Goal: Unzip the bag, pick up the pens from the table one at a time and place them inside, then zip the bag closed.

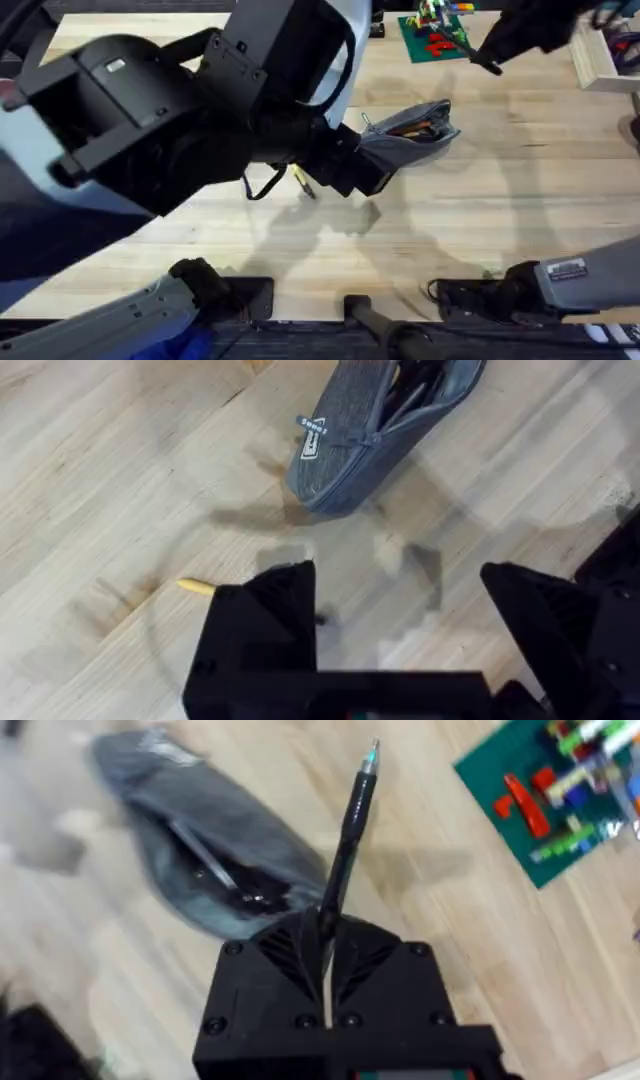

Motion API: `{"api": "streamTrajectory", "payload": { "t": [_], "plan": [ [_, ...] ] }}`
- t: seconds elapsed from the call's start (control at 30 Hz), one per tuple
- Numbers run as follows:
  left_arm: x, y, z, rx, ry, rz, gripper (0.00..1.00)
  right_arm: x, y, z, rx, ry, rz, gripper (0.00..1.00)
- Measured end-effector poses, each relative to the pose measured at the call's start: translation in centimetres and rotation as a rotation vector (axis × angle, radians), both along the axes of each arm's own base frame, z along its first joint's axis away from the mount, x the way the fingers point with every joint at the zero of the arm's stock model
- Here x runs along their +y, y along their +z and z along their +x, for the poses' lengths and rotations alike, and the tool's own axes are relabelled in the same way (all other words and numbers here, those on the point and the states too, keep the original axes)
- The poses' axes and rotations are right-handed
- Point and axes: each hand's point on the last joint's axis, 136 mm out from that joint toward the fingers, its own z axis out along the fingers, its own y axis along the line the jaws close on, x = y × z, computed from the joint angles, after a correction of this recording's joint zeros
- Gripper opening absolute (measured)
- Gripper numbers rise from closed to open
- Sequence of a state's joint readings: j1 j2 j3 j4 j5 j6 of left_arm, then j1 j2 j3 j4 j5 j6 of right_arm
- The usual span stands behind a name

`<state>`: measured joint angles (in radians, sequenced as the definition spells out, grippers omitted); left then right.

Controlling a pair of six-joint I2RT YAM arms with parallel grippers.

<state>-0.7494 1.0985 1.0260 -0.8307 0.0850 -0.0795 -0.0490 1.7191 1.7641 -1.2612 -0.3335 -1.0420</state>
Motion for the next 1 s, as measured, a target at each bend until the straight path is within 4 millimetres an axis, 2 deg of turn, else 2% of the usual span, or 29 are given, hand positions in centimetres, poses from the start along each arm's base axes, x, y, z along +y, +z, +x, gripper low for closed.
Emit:
{"api": "streamTrajectory", "payload": {
  "t": [0.2, 0.4, 0.5, 0.8, 1.0],
  "plan": [
    [0.0, 0.0, 0.0, 0.000, 0.000, 0.000, 0.995, 1.7, 4.0, -5.0, -0.052, 0.154, 0.052, 0.034],
    [0.0, 0.0, 0.0, 0.000, 0.000, 0.000, 0.995, 3.1, 6.9, -8.4, -0.150, 0.319, 0.085, 0.034],
    [0.0, 0.0, 0.0, 0.000, 0.000, 0.000, 0.995, 3.6, 7.0, -9.4, -0.161, 0.408, 0.097, 0.034],
    [0.0, 0.0, 0.0, 0.000, 0.000, 0.000, 0.995, 3.9, 5.7, -10.0, -0.182, 0.648, 0.094, 0.034],
    [0.0, 0.0, 0.0, 0.000, 0.000, 0.000, 0.995, 3.3, 3.8, -8.9, -0.169, 0.744, 0.100, 0.035]
  ]
}}
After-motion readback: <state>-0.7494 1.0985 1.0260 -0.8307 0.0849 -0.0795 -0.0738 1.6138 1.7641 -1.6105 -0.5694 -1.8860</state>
